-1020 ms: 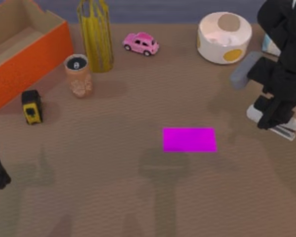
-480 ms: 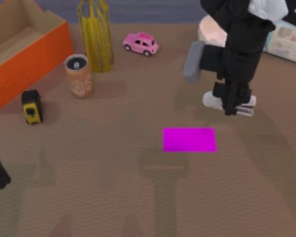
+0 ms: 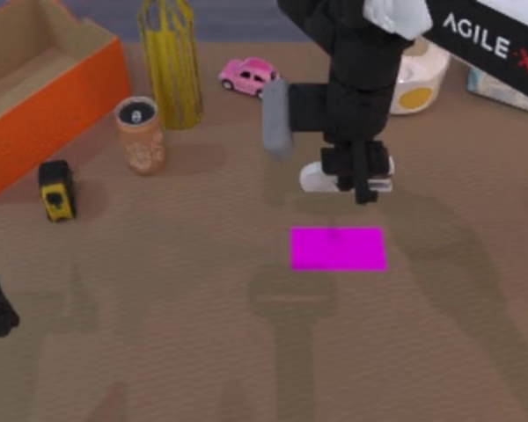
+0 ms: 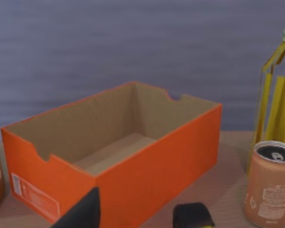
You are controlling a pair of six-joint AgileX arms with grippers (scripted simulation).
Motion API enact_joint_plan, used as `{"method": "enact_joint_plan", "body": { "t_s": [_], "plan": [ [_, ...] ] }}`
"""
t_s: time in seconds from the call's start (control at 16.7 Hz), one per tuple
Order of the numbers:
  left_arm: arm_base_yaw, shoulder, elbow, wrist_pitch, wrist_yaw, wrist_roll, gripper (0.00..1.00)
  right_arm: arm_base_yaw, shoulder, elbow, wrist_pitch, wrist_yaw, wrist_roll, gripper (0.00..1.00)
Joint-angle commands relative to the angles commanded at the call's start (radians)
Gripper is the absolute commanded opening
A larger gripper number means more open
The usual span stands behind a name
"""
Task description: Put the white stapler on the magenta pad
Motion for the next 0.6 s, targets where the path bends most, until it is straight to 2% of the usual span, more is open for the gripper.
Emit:
{"method": "enact_joint_plan", "body": {
  "t_s": [0.3,0.6],
  "plan": [
    [0.0,0.0,0.0,0.0,0.0,0.0,1.0,-0.006,-0.001,-0.039,0.043,0.0,0.005,0.0],
    [0.0,0.0,0.0,0.0,0.0,0.0,1.0,-0.005,0.029,-0.216,0.251,0.0,0.004,0.0]
  ]
}}
